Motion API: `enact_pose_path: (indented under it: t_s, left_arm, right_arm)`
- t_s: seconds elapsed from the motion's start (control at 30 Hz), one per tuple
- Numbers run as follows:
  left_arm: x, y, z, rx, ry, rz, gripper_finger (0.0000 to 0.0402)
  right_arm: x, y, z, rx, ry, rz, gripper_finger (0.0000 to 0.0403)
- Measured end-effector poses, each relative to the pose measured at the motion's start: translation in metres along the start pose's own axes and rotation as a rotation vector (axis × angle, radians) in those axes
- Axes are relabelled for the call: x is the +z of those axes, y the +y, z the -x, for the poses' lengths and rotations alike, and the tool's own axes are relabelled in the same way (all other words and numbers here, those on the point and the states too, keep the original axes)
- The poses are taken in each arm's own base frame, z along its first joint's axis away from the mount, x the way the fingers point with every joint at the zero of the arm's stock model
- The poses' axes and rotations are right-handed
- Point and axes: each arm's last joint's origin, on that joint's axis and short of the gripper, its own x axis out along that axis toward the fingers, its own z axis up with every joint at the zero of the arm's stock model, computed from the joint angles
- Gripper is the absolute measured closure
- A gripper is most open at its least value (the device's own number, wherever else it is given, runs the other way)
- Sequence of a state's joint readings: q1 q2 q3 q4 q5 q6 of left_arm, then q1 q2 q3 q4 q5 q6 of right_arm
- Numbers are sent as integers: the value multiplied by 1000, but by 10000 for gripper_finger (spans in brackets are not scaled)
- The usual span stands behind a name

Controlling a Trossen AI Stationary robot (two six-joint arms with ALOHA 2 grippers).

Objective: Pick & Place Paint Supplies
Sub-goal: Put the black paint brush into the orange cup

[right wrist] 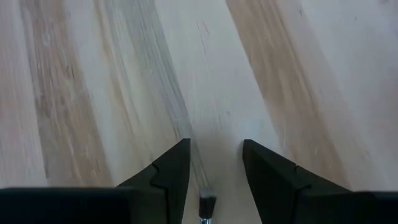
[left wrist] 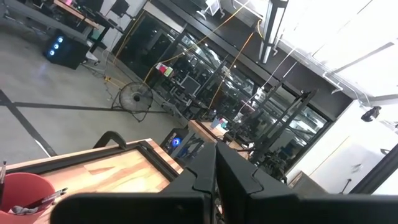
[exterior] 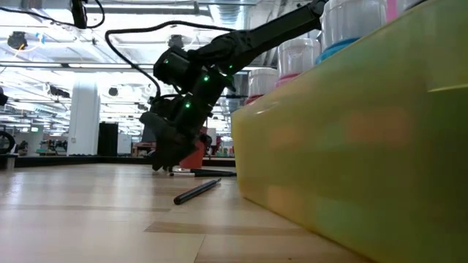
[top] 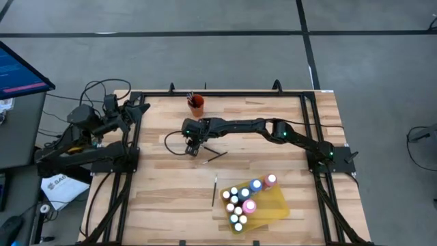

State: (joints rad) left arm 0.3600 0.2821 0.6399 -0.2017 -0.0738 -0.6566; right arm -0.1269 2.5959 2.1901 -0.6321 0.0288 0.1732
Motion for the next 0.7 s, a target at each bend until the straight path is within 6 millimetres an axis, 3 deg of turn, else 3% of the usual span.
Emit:
enact_pose_path:
  t_s: [0.37, 0.6, 0.7]
  left_arm:
    - [0, 0, 0, 0, 0, -2, 399]
    - [0, 0, 0, 0, 0, -30, 399]
    - [0, 0, 0, 0, 0, -32, 399]
  right_arm:
    - [8, -7, 19, -5, 89, -12, 258]
    - [6, -9, 19, -8, 118, -8, 262]
    - [5, -8, 19, -14, 124, -3, 282]
